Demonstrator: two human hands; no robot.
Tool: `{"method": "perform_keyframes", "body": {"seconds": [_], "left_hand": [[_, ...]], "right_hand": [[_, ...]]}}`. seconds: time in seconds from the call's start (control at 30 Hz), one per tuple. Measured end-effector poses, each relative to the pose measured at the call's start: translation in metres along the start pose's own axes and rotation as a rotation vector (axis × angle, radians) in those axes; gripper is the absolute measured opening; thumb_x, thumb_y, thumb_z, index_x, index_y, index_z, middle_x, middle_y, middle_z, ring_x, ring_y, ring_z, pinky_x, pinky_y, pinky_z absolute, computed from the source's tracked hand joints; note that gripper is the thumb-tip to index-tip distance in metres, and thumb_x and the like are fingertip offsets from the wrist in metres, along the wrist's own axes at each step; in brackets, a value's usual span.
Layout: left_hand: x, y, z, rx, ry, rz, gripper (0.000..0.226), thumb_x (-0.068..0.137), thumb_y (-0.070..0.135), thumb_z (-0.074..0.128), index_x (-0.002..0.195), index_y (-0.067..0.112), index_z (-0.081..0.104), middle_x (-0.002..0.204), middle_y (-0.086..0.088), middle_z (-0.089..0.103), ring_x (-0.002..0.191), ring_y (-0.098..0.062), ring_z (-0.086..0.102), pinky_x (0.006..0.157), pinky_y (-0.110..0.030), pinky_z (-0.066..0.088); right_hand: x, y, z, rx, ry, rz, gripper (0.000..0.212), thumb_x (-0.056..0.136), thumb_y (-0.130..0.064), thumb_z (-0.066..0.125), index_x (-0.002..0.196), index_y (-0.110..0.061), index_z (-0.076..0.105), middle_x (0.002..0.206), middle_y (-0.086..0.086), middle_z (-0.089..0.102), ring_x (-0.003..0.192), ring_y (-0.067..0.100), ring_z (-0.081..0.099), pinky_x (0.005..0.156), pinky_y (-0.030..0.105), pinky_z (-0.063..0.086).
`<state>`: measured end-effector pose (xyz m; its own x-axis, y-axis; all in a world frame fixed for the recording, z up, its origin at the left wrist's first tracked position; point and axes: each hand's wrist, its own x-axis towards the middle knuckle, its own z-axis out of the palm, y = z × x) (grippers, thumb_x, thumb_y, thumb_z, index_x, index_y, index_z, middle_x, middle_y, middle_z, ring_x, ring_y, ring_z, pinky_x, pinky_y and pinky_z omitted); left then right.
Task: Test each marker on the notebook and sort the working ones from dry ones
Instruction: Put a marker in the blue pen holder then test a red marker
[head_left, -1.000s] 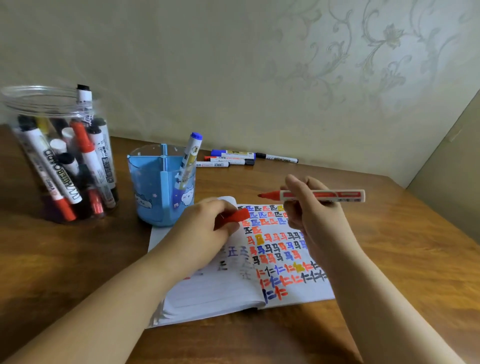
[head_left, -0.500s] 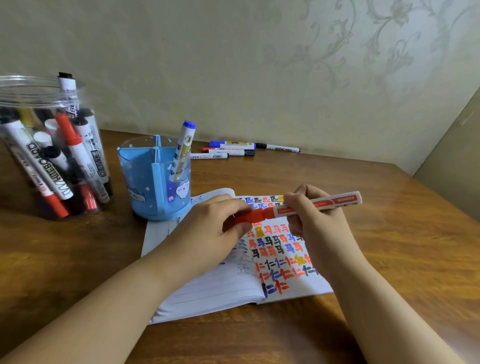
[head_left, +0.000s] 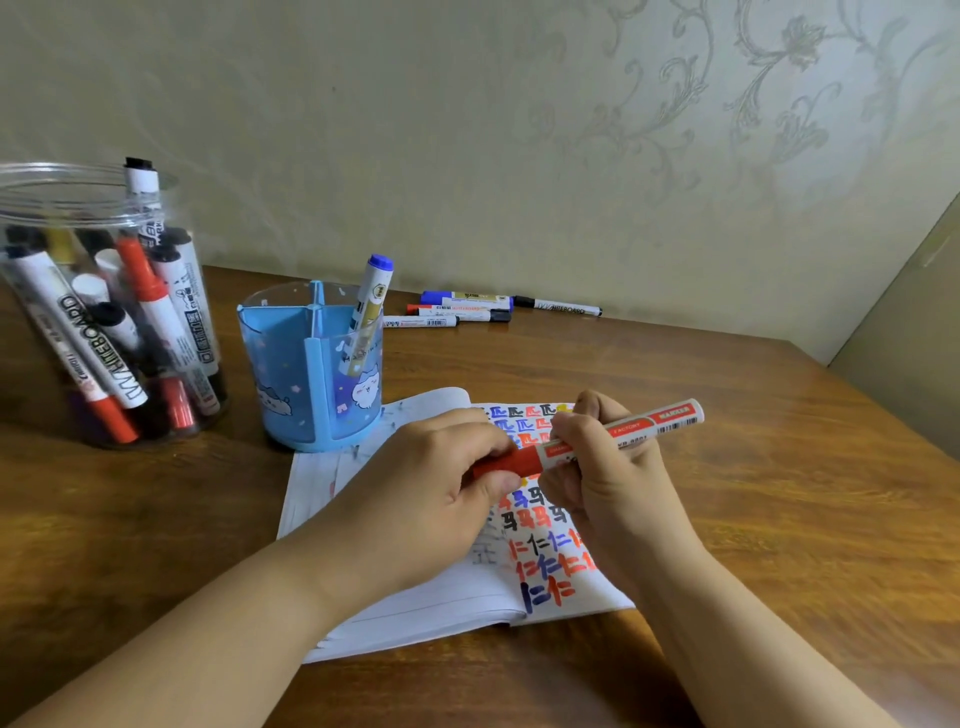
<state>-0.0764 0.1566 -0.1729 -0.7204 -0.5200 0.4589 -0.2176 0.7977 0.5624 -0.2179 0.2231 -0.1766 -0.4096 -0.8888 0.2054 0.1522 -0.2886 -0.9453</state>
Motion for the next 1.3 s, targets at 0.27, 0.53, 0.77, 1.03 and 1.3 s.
{"method": "perform_keyframes", "body": {"seconds": [0.27, 0.53, 0.77, 1.03, 1.3], "left_hand": [[0.006, -0.009, 0.0, 0.081, 0.032, -0.114, 0.014, 0.089, 0.027, 0.056, 0.102, 0.026, 0.06, 0.085, 0.02, 0.051, 0.081, 0.007, 0.048, 0.067, -0.004, 0.037], [0.008, -0.019, -0.02, 0.207, 0.078, -0.2, 0.025, 0.09, 0.038, 0.052, 0.114, 0.034, 0.053, 0.112, 0.015, 0.059, 0.098, -0.003, 0.053, 0.08, -0.024, 0.05], [-0.002, -0.017, -0.064, 0.433, 0.433, -0.209, 0.017, 0.088, 0.037, 0.053, 0.08, 0.023, 0.048, 0.074, 0.01, 0.055, 0.065, -0.009, 0.053, 0.049, -0.02, 0.03], [-0.037, -0.058, -0.053, 0.371, 0.443, -0.242, 0.014, 0.075, 0.013, 0.071, 0.086, 0.011, 0.063, 0.082, -0.004, 0.066, 0.067, -0.018, 0.064, 0.051, -0.018, 0.041], [-0.039, -0.059, -0.048, 0.322, 0.361, -0.206, 0.016, 0.086, 0.022, 0.059, 0.1, 0.015, 0.06, 0.092, 0.002, 0.062, 0.07, -0.008, 0.051, 0.058, -0.012, 0.034]], "right_hand": [[0.003, 0.002, -0.002, -0.142, 0.031, 0.059, 0.026, 0.079, -0.029, 0.063, 0.065, -0.013, 0.048, 0.047, -0.004, 0.042, 0.042, 0.007, 0.035, 0.043, 0.017, 0.032], [0.007, -0.017, -0.003, -0.182, 0.148, 0.008, 0.02, 0.087, -0.028, 0.055, 0.088, -0.008, 0.057, 0.062, 0.004, 0.055, 0.057, 0.013, 0.047, 0.059, 0.025, 0.041], [0.041, -0.05, 0.038, -0.411, 0.082, -0.364, 0.013, 0.095, -0.018, 0.053, 0.083, -0.018, 0.058, 0.061, 0.0, 0.059, 0.055, 0.012, 0.048, 0.056, 0.027, 0.039], [0.078, -0.047, 0.103, -0.933, -0.041, -0.497, 0.012, 0.095, -0.028, 0.051, 0.087, -0.018, 0.052, 0.061, -0.006, 0.051, 0.053, 0.008, 0.043, 0.051, 0.025, 0.033], [0.081, -0.022, 0.114, -1.3, -0.172, -0.495, 0.036, 0.099, -0.039, 0.036, 0.13, -0.031, 0.051, 0.102, 0.001, 0.051, 0.091, 0.022, 0.056, 0.073, 0.031, 0.043]]}}
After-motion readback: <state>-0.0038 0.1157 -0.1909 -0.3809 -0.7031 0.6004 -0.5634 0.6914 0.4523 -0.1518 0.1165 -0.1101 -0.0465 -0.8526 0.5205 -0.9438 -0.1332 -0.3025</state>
